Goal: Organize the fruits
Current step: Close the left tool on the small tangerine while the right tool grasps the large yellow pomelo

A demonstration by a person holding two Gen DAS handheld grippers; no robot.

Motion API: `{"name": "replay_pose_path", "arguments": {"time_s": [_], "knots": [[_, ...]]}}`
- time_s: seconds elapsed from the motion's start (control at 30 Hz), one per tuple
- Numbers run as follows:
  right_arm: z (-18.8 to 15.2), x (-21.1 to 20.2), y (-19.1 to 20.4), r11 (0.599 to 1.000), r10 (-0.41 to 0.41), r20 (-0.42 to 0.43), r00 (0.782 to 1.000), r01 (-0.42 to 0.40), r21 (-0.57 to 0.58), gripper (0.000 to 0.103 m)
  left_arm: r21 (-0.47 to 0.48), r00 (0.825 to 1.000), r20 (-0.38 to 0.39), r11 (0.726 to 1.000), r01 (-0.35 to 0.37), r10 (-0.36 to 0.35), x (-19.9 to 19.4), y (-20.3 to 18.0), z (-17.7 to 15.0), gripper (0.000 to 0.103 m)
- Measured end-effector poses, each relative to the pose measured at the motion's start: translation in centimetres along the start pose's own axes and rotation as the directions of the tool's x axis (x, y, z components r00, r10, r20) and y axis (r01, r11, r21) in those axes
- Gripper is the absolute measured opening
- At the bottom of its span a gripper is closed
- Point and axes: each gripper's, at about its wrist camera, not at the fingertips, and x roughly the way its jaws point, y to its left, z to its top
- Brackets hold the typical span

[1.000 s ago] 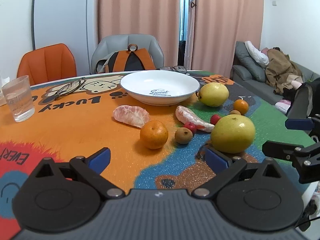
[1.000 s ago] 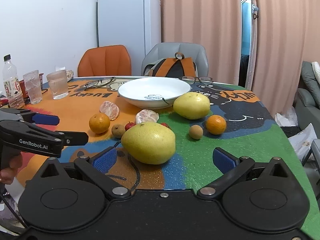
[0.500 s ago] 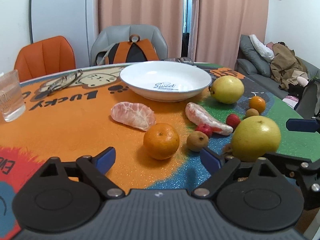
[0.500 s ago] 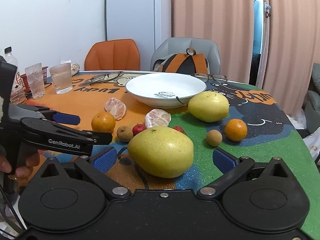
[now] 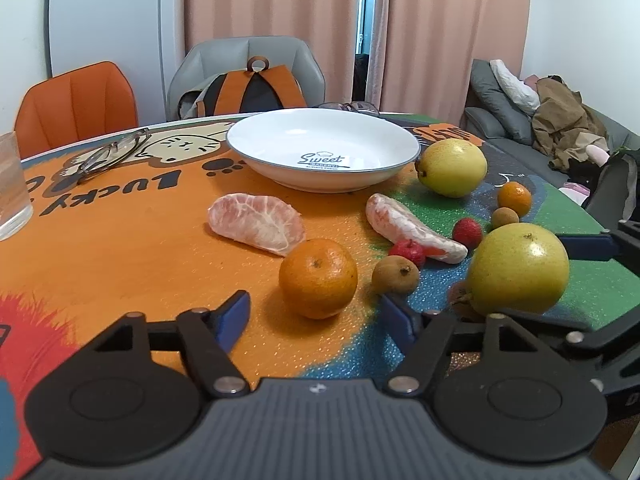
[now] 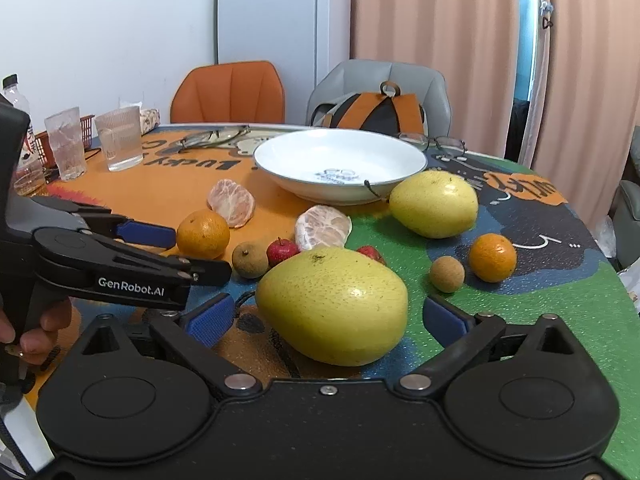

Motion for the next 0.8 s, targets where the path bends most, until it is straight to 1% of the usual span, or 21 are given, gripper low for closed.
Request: {"name": "replay_pose_path", "arguments": {"time_s": [0.13,0.4,0.47,0.57,0.67,0.8], "knots": [[0.1,0.4,0.1,1.0,-0.001,-0.013,1.0,0.001,-0.001,0.095,0.012,1.0,0.0,1.0,-0.003,0.003,0.1,-0.1,0.2,0.055],[0.3,1.1,0.2,1.0,-0.002,-0.04,0.999,0.001,-0.012,0.094,0.023,1.0,-0.014,1.0,-0.009,0.009,0.7,0.0,0.9,0.054],[0.4,1.2,0.1,1.0,-0.004,-0.049,0.999,0.003,-0.008,0.086,0.026,1.0,-0.015,1.0,-0.014,0.014,0.8,0.0,1.0,0.053],[0.4,1.5,0.0,1.0,-0.001,-0.064,0.998,0.001,-0.001,0.08,0.032,1.0,-0.016,0.999,-0.012,0.012,0.9,0.0,1.0,0.048],[0.4,1.5,0.0,1.0,-0.001,-0.067,0.998,0.001,-0.005,0.079,0.033,1.0,-0.018,0.999,-0.001,0.001,0.9,-0.1,1.1,0.042],[0.4,1.5,0.1,1.0,-0.01,-0.068,0.998,0.009,-0.014,0.077,0.031,1.0,-0.019,1.0,0.004,-0.003,0.8,-0.2,1.2,0.041]]}}
